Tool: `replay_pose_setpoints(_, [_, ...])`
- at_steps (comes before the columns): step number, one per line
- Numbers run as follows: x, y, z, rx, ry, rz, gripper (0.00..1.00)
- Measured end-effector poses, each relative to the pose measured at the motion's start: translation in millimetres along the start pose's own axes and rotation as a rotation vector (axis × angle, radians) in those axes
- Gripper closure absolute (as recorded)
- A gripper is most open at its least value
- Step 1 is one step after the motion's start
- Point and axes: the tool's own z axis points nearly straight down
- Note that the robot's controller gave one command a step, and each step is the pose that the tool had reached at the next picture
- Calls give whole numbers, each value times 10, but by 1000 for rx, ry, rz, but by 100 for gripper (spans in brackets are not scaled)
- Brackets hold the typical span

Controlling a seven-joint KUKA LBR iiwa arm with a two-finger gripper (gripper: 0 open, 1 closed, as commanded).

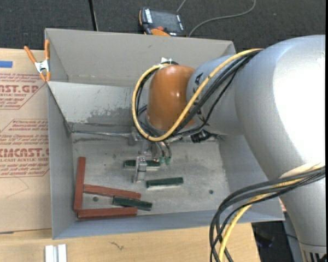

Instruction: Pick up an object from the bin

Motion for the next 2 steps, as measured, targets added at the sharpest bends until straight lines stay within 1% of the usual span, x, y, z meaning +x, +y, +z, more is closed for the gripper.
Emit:
replay_pose_setpoints(1, [-13,3,-50,-2,-5,0,100])
replay_pose_setpoints(2, [-13,-47,-1797,1,-13,-379,100])
